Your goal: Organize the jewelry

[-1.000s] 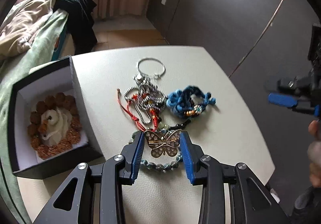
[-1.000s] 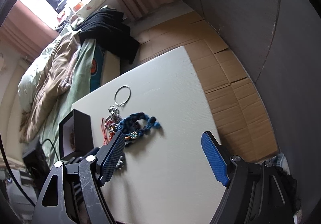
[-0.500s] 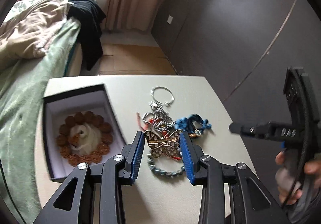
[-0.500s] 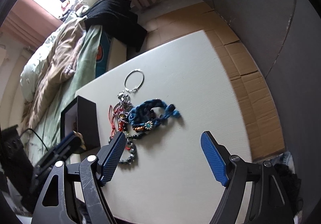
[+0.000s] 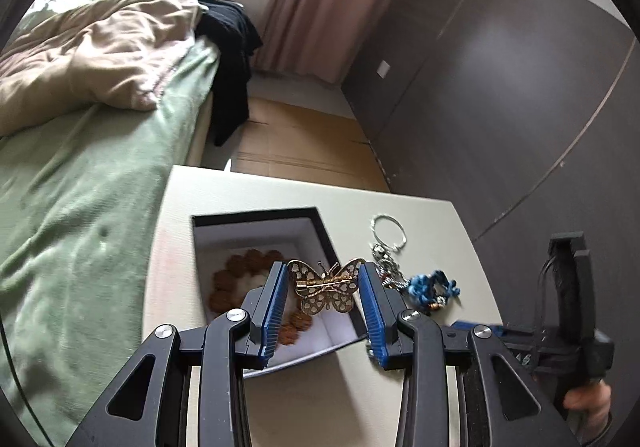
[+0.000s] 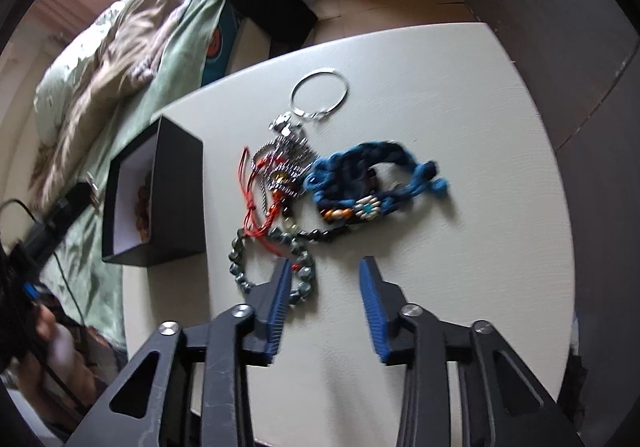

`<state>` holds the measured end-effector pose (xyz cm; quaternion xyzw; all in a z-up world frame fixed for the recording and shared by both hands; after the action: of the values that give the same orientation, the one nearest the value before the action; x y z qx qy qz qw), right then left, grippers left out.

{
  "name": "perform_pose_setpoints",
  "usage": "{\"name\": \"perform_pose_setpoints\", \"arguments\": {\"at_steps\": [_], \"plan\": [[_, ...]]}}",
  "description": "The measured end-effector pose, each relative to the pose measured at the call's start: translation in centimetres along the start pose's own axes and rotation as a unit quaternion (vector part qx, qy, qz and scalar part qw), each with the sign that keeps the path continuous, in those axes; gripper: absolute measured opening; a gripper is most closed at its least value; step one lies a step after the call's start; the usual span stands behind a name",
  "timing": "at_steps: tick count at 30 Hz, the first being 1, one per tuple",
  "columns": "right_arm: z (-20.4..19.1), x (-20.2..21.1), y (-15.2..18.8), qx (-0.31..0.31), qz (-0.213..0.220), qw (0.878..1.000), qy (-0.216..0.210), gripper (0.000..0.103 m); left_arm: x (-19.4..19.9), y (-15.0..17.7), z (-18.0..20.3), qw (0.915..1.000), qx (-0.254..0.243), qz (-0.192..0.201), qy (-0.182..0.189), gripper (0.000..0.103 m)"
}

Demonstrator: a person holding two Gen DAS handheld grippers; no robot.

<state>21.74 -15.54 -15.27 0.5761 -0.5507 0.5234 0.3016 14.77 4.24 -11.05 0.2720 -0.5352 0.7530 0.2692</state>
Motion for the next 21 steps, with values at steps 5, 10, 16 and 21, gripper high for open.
{"name": "perform_pose_setpoints", "arguments": {"at_steps": [5, 10, 16, 21], "plan": [[-1.1, -1.4, 0.5, 0.013, -0.007, 0.999, 0.030, 0.024, 0.3, 0.1, -1.1, 0.9999, 0.012, -0.001, -0.004, 0.038], [-2.5, -2.8, 1.2, 0.042, -0.007, 0.996, 0.077, 0.011, 0.7, 0.0, -1.5, 0.9999, 0.014, 0.001, -0.006, 0.038], [-2.0, -1.5, 0.9, 0.024, 0.001, 0.998, 0.057, 0.010, 0.3, 0.1, -1.9, 0.9998, 0.018, -0.004, -0.009, 0.038], [-2.1, 3.0, -0.2, -0.003, 0.044, 0.999, -0.021, 0.010, -0.1, -0.1, -2.1, 0.9996, 0.026, -0.003, -0.009, 0.038]]}}
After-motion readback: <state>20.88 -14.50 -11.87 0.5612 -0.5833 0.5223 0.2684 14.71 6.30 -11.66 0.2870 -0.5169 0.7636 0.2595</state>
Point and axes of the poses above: each gripper's, at about its wrist camera, not at the fingertips, and x roughly against the way its jaws point, z to its right, y to its underside, the point moved 6 cm from there along -x, roughly the way its jaws point, and after that the axes turned 9 degrees about -x, right-handed, at the moved point
